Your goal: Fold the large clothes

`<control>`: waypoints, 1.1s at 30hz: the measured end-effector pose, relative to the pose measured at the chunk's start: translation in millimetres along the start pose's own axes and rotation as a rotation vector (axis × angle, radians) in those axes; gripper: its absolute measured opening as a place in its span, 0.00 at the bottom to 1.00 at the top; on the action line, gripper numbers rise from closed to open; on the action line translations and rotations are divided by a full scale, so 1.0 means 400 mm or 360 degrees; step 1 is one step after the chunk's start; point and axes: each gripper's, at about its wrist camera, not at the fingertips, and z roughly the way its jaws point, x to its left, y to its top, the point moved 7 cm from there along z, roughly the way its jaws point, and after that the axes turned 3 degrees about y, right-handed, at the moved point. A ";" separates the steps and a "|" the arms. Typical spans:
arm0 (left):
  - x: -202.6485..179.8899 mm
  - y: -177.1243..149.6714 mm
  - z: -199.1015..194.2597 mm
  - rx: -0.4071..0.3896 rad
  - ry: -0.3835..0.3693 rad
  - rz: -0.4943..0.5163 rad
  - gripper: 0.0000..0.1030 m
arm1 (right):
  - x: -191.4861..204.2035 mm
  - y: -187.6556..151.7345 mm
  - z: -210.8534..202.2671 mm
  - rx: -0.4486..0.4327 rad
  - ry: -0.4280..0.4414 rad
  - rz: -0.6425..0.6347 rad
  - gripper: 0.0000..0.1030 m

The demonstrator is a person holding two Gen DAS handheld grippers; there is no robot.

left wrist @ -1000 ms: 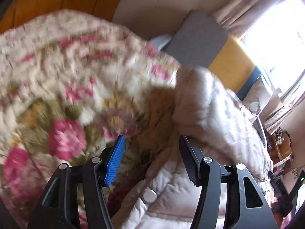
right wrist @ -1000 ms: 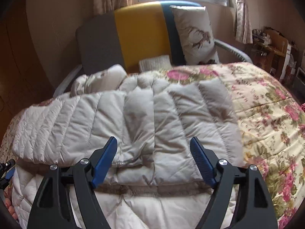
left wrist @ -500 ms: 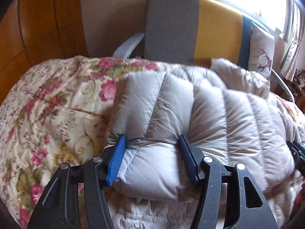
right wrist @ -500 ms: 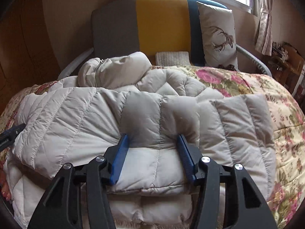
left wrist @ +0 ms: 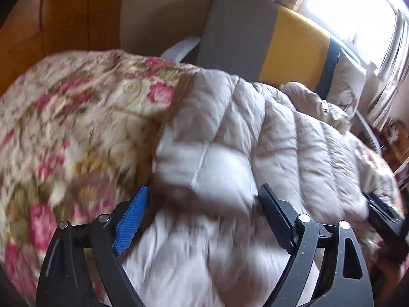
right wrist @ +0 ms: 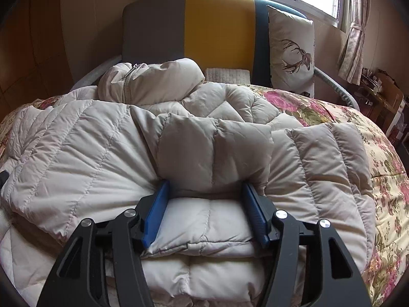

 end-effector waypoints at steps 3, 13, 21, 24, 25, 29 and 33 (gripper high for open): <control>0.038 -0.058 -0.053 0.0050 0.0001 -0.0026 0.83 | -0.007 0.006 -0.014 0.0014 -0.0013 0.0007 0.66; 0.131 -0.175 -0.147 0.0114 -0.0045 0.0007 0.86 | -0.041 -0.063 -0.199 0.0083 0.0077 0.0110 0.82; 0.159 -0.234 -0.197 0.0122 -0.0210 0.0175 0.86 | -0.133 -0.197 -0.351 0.0091 0.0239 0.0284 0.81; 0.190 -0.248 -0.218 0.0160 -0.0318 0.0125 0.86 | -0.198 -0.255 -0.394 0.0119 0.0327 0.0415 0.81; 0.198 -0.252 -0.222 0.0175 -0.0346 0.0109 0.86 | -0.221 -0.275 -0.408 0.0129 0.0352 0.0461 0.81; 0.219 -0.269 -0.246 0.0190 -0.0484 0.0082 0.85 | -0.287 -0.359 -0.452 0.0140 0.0456 0.0615 0.80; 0.228 -0.293 -0.262 0.0213 -0.0603 0.0079 0.74 | -0.312 -0.431 -0.466 0.0162 0.0643 0.0781 0.75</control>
